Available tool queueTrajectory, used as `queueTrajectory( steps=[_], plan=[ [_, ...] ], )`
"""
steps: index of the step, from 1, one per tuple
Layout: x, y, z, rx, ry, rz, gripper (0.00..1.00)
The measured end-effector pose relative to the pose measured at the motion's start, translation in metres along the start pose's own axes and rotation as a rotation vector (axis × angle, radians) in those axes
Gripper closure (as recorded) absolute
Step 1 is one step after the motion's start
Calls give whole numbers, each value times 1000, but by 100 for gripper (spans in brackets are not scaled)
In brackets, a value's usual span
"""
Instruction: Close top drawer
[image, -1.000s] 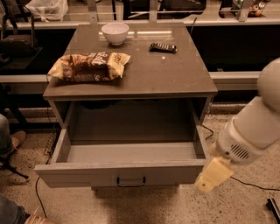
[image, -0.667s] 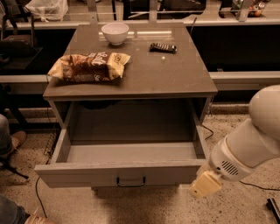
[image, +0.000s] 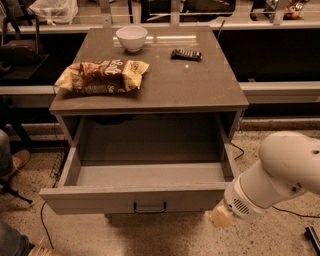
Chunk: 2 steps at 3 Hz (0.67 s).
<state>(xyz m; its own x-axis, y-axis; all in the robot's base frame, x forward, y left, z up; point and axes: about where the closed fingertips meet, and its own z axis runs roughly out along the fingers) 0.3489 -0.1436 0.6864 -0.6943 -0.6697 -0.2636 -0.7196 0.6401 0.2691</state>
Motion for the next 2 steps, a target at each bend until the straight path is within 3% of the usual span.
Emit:
queueTrajectory(
  steps=[1, 2],
  plan=[
    [-15, -17, 34, 29, -18, 20, 100],
    [-60, -54, 69, 95, -45, 57, 100]
  ],
)
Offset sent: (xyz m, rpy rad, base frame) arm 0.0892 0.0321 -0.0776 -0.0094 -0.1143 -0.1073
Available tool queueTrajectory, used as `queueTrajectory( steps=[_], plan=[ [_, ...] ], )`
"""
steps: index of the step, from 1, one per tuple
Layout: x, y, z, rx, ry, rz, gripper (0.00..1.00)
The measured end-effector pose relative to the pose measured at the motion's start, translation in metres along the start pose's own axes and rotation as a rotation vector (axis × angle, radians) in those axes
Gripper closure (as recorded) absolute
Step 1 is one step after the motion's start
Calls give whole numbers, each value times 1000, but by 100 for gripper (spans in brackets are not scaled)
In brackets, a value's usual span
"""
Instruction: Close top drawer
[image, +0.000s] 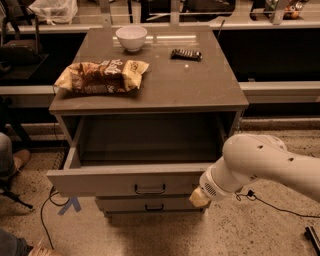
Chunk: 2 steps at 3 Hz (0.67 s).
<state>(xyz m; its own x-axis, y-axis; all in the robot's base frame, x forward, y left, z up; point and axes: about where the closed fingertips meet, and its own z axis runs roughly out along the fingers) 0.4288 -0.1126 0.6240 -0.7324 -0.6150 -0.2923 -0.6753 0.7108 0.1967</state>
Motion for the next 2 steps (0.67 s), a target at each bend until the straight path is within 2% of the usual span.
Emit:
queueTrajectory(
  steps=[1, 2],
  plan=[
    [0, 0, 0, 1, -2, 0, 100],
    [-19, -29, -3, 36, -64, 8, 100]
  ],
)
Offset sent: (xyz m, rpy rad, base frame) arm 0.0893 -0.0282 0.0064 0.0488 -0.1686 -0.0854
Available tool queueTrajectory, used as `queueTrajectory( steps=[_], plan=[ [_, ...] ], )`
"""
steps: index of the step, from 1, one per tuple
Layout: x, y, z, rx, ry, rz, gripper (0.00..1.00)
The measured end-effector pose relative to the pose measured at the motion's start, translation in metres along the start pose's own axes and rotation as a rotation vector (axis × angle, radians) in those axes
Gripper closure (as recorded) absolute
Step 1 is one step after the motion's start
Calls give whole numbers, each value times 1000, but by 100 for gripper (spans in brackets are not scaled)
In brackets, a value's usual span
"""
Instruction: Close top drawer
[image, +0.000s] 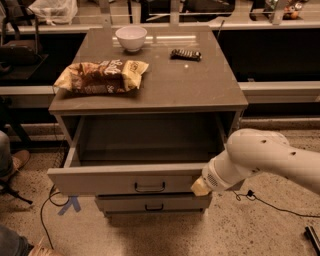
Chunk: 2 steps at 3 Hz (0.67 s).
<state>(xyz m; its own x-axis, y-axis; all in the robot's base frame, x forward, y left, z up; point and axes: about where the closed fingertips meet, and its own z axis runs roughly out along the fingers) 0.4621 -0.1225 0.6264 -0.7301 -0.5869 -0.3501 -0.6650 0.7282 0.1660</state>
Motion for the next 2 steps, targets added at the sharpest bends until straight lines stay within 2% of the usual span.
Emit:
queueTrajectory(
  steps=[1, 2],
  plan=[
    [-6, -7, 0, 9, -16, 2, 100],
    [-53, -39, 15, 38, -121, 19, 100]
  ],
)
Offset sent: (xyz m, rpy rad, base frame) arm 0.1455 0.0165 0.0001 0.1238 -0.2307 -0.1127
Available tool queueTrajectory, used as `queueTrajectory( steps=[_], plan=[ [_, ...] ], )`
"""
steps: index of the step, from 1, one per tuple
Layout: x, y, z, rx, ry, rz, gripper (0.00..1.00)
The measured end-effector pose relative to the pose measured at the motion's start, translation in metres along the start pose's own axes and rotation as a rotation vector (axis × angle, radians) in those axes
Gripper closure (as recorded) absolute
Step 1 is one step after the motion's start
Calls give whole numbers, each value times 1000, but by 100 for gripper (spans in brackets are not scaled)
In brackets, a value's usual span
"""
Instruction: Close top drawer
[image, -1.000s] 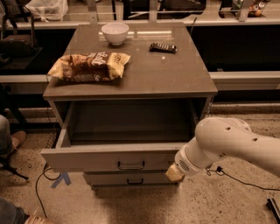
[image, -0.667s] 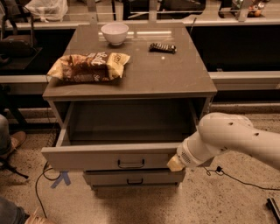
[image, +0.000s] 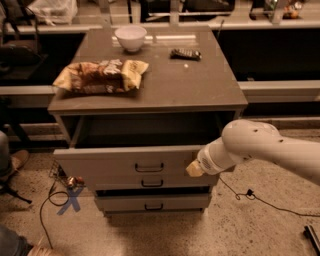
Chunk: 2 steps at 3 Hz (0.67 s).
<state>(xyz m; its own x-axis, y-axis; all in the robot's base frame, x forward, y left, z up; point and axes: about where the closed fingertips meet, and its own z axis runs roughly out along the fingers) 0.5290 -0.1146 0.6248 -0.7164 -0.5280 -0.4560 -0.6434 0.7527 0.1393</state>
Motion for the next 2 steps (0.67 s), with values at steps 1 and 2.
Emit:
queueTrajectory(
  steps=[1, 2],
  plan=[
    [1, 1, 0, 0, 0, 0, 100],
    [-36, -19, 19, 10, -57, 19, 100]
  ],
)
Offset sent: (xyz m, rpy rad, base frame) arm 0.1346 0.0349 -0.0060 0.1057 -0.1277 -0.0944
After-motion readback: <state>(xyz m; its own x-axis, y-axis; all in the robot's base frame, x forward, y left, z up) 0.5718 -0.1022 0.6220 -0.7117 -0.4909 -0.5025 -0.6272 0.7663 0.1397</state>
